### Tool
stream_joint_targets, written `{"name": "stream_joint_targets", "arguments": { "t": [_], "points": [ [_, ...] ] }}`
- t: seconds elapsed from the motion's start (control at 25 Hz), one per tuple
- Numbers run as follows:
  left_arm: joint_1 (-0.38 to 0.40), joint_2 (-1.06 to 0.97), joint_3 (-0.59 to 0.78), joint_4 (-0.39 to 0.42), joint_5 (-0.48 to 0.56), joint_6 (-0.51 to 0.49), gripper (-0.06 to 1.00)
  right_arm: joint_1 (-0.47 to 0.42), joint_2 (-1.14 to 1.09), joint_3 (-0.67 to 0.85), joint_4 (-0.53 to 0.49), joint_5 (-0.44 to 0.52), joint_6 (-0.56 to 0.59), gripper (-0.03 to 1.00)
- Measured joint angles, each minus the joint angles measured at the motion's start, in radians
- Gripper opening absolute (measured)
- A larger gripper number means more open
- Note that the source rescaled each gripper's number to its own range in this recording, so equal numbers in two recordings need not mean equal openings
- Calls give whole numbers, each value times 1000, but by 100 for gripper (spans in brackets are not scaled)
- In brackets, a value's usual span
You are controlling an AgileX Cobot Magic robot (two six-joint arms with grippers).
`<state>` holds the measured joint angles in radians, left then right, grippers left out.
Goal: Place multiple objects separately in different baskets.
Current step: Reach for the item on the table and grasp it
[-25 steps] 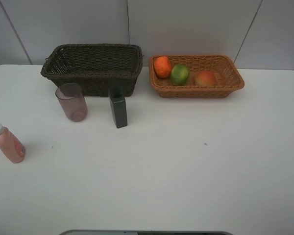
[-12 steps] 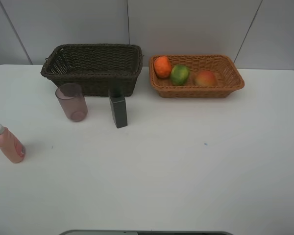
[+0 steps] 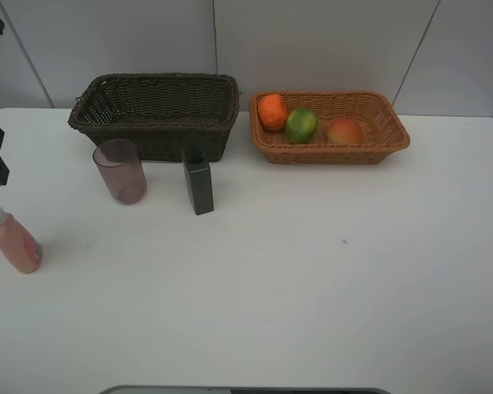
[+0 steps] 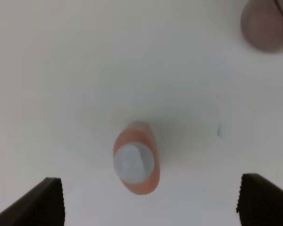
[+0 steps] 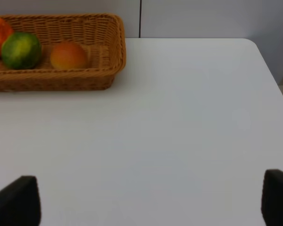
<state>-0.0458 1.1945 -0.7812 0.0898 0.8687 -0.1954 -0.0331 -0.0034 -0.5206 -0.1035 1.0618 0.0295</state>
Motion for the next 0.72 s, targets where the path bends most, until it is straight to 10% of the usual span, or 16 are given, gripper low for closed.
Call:
{"name": "stream_joint_targets", "arguments": {
  "t": [0.72],
  "points": [
    [65,155,8,-21,-68,17,95,0,0,0,0,0,0,96]
  ]
}}
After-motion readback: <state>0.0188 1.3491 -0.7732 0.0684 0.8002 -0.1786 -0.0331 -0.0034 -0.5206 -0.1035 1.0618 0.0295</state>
